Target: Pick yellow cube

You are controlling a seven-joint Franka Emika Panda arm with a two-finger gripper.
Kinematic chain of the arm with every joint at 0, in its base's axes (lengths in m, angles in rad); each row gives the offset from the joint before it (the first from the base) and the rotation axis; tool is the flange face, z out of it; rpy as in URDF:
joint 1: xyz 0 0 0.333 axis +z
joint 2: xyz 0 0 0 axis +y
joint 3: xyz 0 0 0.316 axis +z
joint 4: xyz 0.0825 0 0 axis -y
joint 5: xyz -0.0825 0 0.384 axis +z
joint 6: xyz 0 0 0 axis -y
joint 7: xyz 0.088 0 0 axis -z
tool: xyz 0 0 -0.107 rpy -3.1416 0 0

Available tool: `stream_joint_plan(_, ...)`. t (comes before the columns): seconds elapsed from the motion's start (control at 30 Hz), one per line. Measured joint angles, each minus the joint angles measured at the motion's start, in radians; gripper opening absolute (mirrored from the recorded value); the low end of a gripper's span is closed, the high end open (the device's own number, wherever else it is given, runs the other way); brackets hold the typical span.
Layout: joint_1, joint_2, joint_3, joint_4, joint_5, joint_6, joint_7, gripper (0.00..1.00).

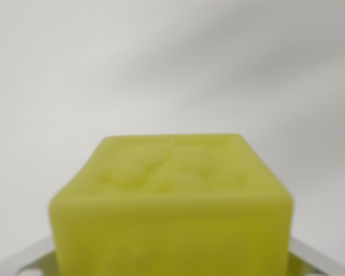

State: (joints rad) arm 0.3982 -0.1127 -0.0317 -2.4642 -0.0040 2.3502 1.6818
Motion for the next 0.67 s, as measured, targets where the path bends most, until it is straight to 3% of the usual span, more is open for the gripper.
stream_joint_plan(0.33, 0.000, -0.041, 0.000, 0.025, -0.001, -0.066, 0.001, 0.00)
stream_joint_plan(0.67, 0.000, -0.045, 0.000, 0.028, -0.001, -0.073, 0.001, 0.00)
